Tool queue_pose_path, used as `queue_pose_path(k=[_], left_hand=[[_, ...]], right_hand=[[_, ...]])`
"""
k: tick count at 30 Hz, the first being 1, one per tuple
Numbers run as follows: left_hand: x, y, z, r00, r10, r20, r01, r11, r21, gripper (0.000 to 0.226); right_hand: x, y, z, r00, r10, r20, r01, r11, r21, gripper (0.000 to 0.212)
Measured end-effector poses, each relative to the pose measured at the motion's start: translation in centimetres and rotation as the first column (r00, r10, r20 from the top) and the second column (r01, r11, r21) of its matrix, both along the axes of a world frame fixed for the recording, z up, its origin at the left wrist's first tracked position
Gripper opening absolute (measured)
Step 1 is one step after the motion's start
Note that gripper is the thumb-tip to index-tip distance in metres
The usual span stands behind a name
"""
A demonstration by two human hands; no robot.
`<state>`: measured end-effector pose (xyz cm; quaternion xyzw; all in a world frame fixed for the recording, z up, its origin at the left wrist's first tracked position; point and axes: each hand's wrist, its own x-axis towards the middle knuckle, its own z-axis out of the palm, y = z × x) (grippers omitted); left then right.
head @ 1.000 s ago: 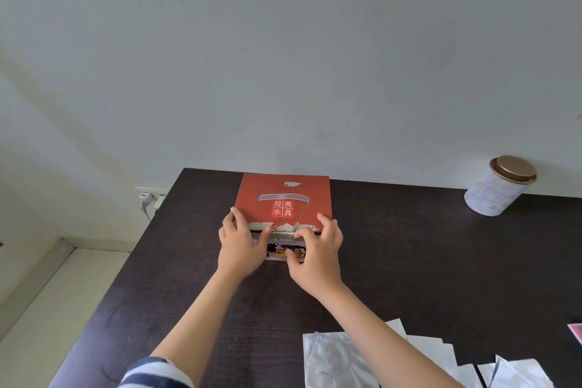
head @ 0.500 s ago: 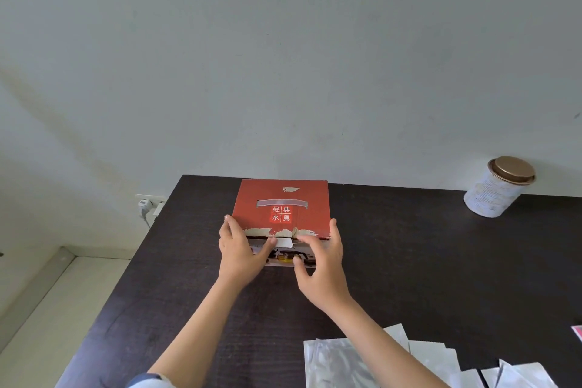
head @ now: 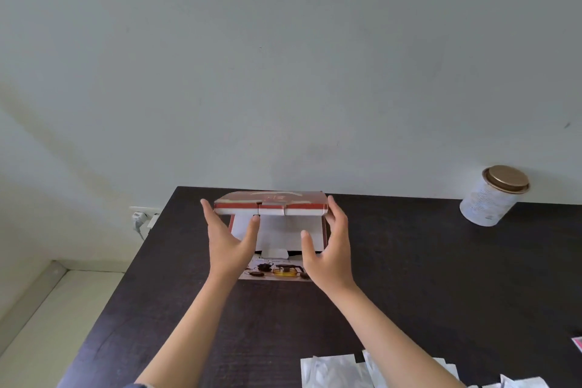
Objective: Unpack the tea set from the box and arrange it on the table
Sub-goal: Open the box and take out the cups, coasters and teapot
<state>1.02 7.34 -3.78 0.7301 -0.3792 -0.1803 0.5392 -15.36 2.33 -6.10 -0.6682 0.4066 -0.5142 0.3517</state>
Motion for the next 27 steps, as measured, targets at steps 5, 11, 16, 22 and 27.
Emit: queue_pose_path(k=[5,11,16,22,27], left_hand=[[1.6,-2.9,0.7,0.988,-0.137,0.074,0.139,0.99,-0.018,0.092],[4.1,-6.4,-1.7,0.91,-0.275,0.311,0.17,0.931,0.324,0.067],[4.6,-7.7,-3.1,0.825,-0.375,0.423,0.1,0.833,0.544,0.055],[4.1,-7.1,-3.5,0.81,-0.375,0.452,0.056,0.816,0.576,0.052],[3.8,-5.1,-3.9,0.819,-0.369,0.439,0.069,0.823,0.564,0.053]], right_hand=[[1.3,-4.2,1.0,0.978,0.012,-0.21,-0.013,1.0,-0.001,0.088],[2.7,-7.9,-0.6,0.731,0.102,-0.675,-0.053,0.994,0.093,0.081],[3.3,-8.7,-1.5,0.584,0.198,-0.787,-0.04,0.976,0.216,0.075],[2.9,-8.0,-1.5,0.506,0.212,-0.836,-0.042,0.974,0.222,0.073],[2.2,-6.2,-1.6,0.496,0.22,-0.84,-0.049,0.973,0.226,0.072]])
